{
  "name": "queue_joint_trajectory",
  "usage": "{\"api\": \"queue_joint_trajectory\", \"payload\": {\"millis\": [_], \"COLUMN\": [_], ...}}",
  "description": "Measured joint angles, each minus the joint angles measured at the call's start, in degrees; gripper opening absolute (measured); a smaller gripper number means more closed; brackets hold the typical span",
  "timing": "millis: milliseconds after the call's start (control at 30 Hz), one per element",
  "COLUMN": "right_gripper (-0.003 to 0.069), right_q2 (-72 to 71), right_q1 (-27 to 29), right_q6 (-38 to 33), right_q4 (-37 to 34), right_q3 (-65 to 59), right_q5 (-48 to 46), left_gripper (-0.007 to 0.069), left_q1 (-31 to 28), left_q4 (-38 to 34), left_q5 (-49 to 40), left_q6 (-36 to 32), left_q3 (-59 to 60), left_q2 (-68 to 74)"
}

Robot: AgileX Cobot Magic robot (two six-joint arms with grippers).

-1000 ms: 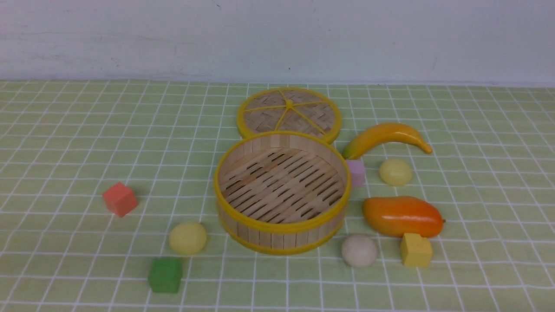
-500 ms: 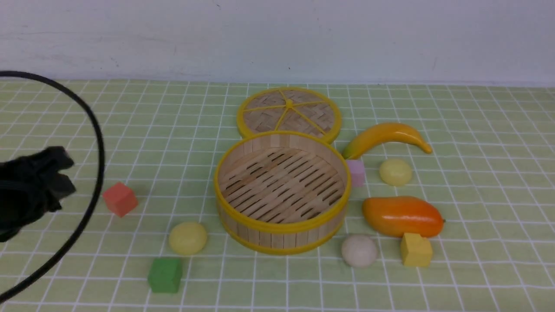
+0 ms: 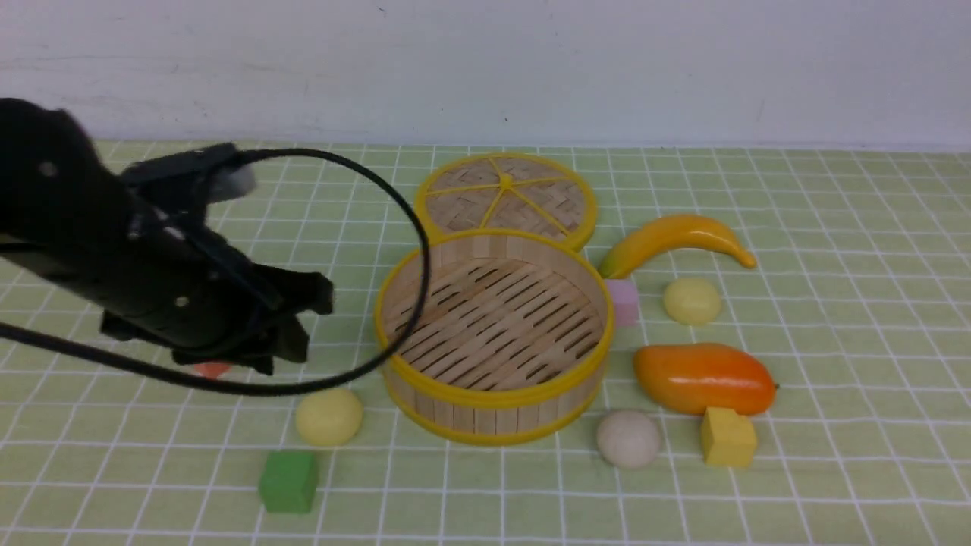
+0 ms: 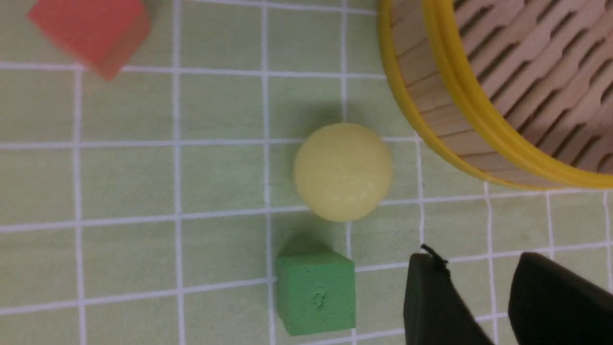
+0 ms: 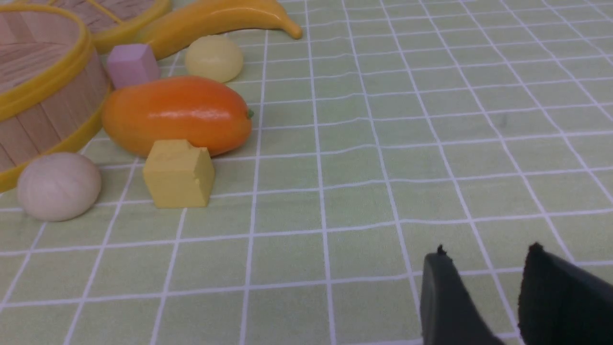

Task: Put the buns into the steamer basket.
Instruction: Use the left arm to grab a steamed stuffed bun

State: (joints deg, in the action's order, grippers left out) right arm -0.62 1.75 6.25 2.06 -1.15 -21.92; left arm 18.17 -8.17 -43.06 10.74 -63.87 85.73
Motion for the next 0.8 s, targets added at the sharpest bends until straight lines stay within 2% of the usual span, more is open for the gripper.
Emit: {"api": "queue_joint_trajectory", "payload": {"millis": [67,167,267,433,800], "right_gripper": [0.0239,0.0239,0.0239,0.0239,0.0239], "right_q2": [0.00,0.00,0.00,0.00,0.00], "right_q1": [0.00,0.00,0.00,0.00,0.00], "right_q6": [0.00,0.00,0.00,0.00,0.00], "right_q4": [0.00,0.00,0.00,0.00,0.00], "right_q3": [0.00,0.00,0.00,0.00,0.00], "right_q5": [0.00,0.00,0.00,0.00,0.00], "left_gripper": [0.0238,0.0238,0.0238,0.0238,0.0233], "left_q1": [1.89,5.72,6.72,6.72,6.72], "left_q4": [3.35,14.24,20.04,21.93,20.07], "left_q5": [-0.83,-3.03,-2.97,-1.04,1.11], "left_q6": [2.54,11.20,16.12,19.61,20.00], "left_q3": [-1.36,-4.93,-6.45,-7.50,-7.66], "left_q2": [2.08,8.50,12.21,16.35,21.60]}}
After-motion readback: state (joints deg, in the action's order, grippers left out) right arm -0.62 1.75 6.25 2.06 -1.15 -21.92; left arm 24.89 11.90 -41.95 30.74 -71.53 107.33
